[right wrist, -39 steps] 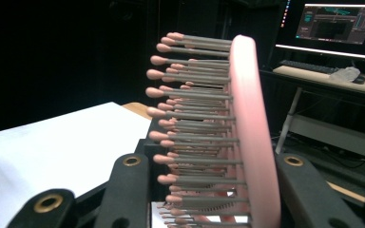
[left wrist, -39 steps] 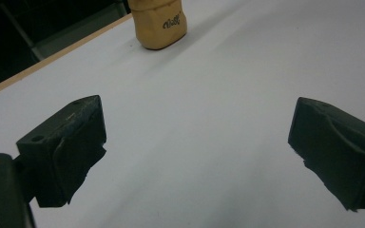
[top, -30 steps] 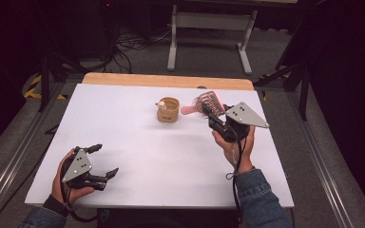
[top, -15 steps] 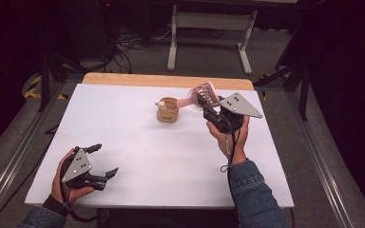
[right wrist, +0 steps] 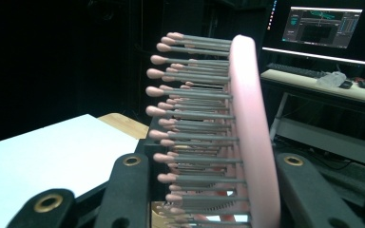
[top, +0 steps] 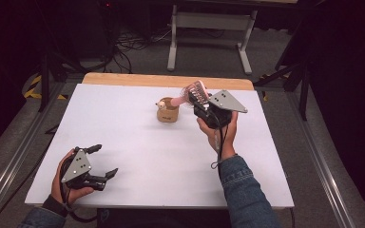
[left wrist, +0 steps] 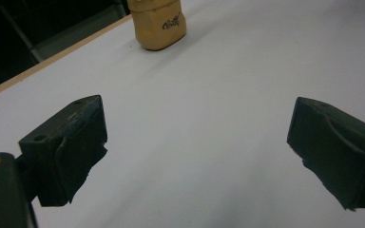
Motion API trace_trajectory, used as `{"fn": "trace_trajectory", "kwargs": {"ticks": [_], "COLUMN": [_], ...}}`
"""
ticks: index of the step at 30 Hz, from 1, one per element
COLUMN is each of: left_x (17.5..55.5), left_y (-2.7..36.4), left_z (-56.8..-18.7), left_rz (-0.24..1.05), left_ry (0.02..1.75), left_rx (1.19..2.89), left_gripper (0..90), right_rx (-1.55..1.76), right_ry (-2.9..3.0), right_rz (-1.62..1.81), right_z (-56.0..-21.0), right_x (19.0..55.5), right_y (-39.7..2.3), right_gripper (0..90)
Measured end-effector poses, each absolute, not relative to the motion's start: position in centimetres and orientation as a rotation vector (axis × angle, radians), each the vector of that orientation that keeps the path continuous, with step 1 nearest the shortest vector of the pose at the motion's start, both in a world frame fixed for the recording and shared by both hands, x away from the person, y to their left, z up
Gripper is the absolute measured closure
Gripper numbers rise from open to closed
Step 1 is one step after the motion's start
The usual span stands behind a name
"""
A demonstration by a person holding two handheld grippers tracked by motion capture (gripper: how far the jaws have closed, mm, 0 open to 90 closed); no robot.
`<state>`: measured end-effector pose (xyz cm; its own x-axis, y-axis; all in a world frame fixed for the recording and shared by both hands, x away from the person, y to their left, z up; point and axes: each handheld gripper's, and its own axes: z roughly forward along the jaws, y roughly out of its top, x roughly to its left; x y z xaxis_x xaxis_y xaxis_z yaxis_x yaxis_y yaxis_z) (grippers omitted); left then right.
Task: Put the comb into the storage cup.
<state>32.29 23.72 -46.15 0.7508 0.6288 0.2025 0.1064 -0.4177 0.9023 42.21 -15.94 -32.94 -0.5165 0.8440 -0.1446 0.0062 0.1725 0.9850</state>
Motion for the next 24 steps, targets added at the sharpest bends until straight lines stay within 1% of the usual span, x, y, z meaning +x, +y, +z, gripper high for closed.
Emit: {"fn": "trace_trajectory", "kwargs": {"ticks": [24], "left_x": [32.3], "left_y": [23.7], "left_z": [-46.1], "left_rz": [0.643], "left_ry": [0.551], "left_rx": [1.949], "left_gripper": [7.0], "right_rx": [0.914], "right_ry": [1.744], "right_rz": [1.427], "right_z": [-35.8], "right_x": [44.0], "right_y": [-14.8], "right_gripper": [63.0]}}
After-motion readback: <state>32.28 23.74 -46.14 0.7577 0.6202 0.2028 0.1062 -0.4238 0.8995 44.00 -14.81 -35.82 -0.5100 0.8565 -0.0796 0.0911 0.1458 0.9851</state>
